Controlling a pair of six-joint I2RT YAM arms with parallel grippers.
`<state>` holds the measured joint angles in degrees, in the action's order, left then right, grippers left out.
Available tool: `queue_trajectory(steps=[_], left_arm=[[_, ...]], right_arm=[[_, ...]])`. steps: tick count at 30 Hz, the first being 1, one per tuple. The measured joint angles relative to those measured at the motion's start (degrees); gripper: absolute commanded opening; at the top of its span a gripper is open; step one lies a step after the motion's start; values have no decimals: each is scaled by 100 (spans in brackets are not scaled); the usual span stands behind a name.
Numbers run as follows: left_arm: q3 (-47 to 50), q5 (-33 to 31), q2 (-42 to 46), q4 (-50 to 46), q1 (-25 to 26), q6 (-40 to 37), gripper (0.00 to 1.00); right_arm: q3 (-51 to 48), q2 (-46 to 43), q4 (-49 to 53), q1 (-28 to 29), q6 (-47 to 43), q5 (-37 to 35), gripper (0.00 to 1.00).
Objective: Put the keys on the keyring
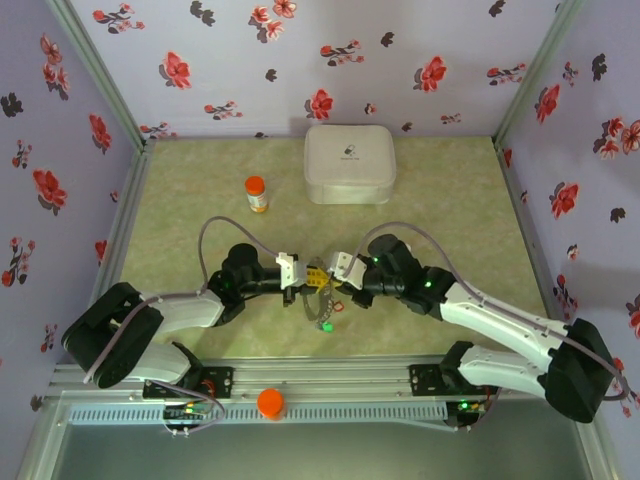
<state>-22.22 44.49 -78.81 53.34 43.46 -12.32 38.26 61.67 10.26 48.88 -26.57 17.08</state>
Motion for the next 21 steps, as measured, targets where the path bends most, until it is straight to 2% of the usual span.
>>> queue_trajectory(steps=[4, 7, 13, 21], left_arm=[[0, 125, 0, 20, 22, 2, 0], [-2, 210, 0, 55, 31, 0, 0], [-2, 291, 0, 240, 46, -2, 0], [-2, 313, -13, 236, 46, -2, 0]], right_arm=[[2, -4, 7, 2, 20, 9, 23], [-13, -151, 26, -4, 79, -31, 28], [-153, -675, 37, -4, 111, -31, 29], [-197, -800, 7, -11, 177, 278, 26]])
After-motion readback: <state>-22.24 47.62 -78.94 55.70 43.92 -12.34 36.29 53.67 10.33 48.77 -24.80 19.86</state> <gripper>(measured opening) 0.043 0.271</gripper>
